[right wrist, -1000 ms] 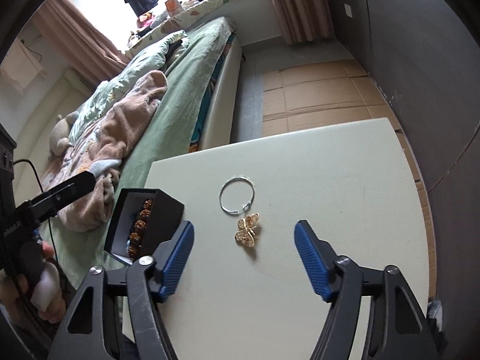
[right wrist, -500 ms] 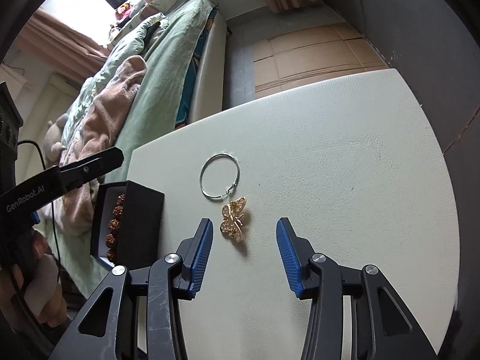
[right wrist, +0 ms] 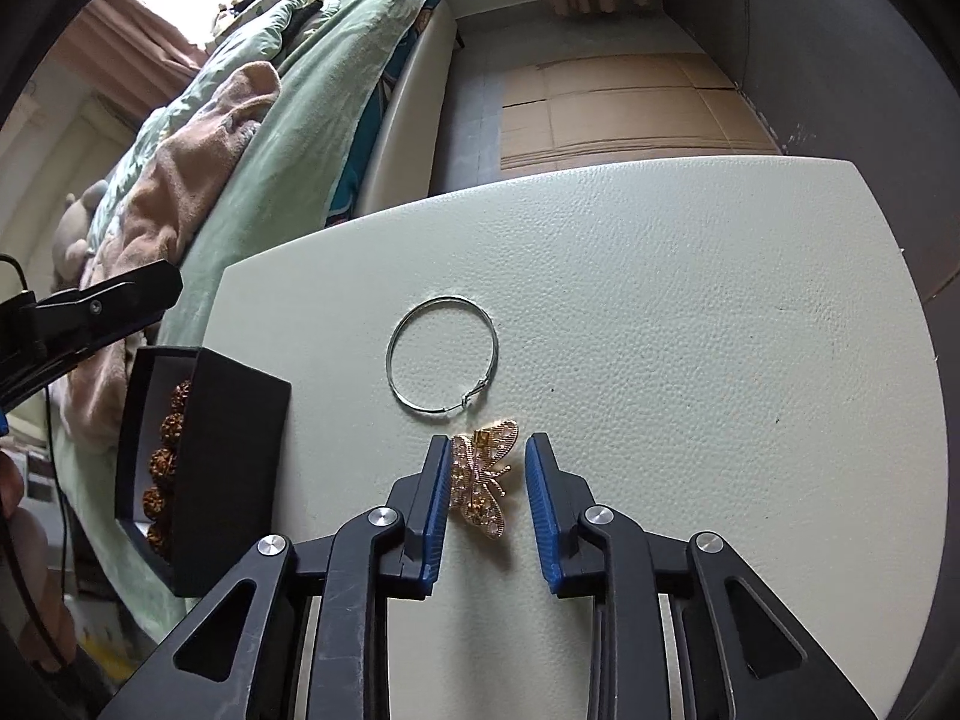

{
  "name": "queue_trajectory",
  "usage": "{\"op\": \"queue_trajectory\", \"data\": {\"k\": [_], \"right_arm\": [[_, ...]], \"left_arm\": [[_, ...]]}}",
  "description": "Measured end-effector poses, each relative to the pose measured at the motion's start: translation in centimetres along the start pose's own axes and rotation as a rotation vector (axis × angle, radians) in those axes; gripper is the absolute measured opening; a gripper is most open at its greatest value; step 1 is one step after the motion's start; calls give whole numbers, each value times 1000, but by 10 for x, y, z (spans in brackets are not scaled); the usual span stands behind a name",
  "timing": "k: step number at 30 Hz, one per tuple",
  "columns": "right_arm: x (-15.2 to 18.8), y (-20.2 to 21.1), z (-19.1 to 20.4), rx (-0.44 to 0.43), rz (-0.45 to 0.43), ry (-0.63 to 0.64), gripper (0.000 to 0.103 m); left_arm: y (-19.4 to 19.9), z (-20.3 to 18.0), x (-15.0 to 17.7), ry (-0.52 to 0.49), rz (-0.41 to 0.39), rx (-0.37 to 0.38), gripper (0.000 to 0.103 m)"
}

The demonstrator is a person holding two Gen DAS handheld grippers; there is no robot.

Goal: Organize jewelry
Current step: 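Grasp the gold butterfly charm with the right gripper, then grasp the silver hoop earring with the left gripper while the right gripper holds the butterfly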

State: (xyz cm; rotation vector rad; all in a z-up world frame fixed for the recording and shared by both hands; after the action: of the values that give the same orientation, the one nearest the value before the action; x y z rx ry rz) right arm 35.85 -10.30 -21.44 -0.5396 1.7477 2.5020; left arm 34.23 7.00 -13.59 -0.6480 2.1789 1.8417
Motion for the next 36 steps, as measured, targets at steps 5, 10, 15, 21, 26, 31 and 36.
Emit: {"op": "queue_trajectory", "data": {"k": [5, 10, 15, 21, 26, 31, 36], "right_arm": [[1, 7, -10, -9, 5, -10, 14], [-4, 33, -34, -29, -47, -63, 14], [-5, 53, -60, -44, -84, -113, 14], [-8, 70, -83, -57, -117, -161, 14], [-9, 78, -104, -56, -131, -202, 14], [-9, 85, -120, -53, -146, -234, 14], [-10, 88, -124, -59, -153, -244, 14]], "left_arm": [[-2, -12, -1, -20, -4, 58, 35], [-15, -36, 4, -84, 33, 63, 35], [-26, -68, 13, -172, 60, 62, 35], [-47, -96, 26, -265, 110, 37, 35], [-65, -104, 33, -295, 150, 15, 25], [-80, -106, 37, -306, 170, -11, 22], [-89, -106, 40, -322, 160, -31, 7]]}}
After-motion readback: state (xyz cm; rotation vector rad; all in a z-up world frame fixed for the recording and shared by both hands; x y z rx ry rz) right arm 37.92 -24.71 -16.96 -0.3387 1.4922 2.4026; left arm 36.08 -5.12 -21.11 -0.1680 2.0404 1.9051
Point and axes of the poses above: each gripper's, at about its wrist camera, not at the fingertips, and y roughly against the way its jaws point, z to its left, x to its underside, the point moved 5 cm from there along -y, roughly the way its jaws point, and after that the axes turned 5 degrees about -y, right-handed, at the moved point
